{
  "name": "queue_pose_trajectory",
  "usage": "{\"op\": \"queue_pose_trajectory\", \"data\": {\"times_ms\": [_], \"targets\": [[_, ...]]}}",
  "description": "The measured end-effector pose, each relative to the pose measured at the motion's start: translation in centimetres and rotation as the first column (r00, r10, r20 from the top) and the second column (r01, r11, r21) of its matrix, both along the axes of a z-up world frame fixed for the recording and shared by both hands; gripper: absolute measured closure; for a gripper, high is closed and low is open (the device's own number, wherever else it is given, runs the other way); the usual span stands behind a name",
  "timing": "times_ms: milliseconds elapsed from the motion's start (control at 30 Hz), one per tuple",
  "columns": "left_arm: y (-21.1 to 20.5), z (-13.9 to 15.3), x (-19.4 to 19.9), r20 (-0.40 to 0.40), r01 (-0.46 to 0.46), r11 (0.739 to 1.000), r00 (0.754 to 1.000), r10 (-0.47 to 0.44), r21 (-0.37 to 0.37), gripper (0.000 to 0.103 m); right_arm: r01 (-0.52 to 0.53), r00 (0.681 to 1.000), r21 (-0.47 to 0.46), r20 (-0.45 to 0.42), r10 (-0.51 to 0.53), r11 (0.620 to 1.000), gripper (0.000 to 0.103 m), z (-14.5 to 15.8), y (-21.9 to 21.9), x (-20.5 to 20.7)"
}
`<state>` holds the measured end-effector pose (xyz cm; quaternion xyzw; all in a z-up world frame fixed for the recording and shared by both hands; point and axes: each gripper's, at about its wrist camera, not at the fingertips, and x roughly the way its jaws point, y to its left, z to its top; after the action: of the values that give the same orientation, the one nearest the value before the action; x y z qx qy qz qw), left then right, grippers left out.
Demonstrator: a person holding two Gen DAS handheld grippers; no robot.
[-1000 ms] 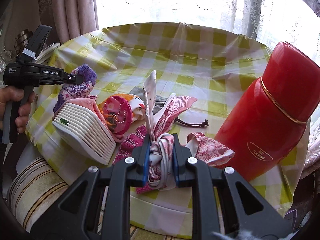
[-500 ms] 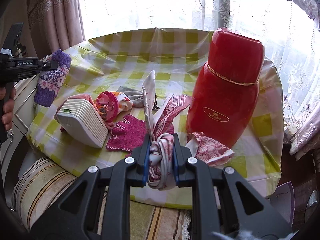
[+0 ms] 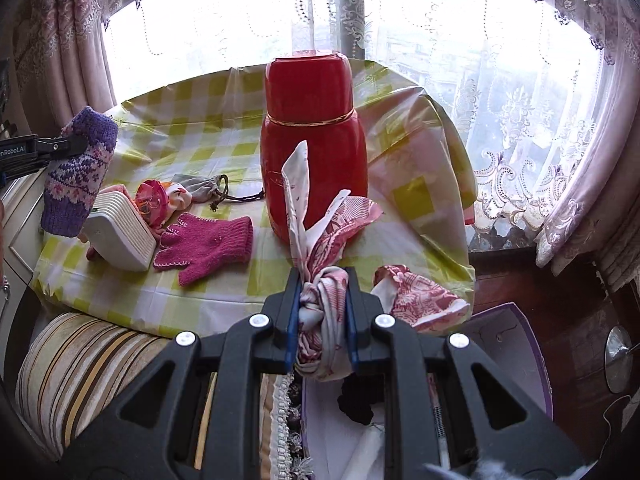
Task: Organize soft objects
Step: 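Carry the floral cloth and purple sock over the white box and release them inside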
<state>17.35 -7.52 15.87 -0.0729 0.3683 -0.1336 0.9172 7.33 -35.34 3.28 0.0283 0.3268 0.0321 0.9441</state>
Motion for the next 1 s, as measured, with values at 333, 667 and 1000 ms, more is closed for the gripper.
{"op": "queue_pose_trajectory", "data": {"times_ms": [333, 667, 1000], "targets": [[-9.2, -1.6, -2.5, -0.052, 0.184, 0.981, 0.981, -0.188, -0.064, 0.087, 0.098, 0.994, -0.012, -0.055, -0.099, 0.995, 0.081, -1.9, -4.8, -3.9], [-17.4, -3.5, -5.4, -0.124, 0.326, 0.934, 0.931, -0.344, -0.146, 0.087, 0.136, 0.980, -0.005, -0.143, -0.135, 0.991, 0.081, -5.2, -6.9, -7.5], [-22.2, -6.8, -6.1, -0.235, 0.362, 0.907, 0.882, -0.408, -0.216, 0.078, 0.156, 0.972, 0.025, -0.184, -0.149, 0.987, 0.081, -7.1, -8.2, -9.3]]}}
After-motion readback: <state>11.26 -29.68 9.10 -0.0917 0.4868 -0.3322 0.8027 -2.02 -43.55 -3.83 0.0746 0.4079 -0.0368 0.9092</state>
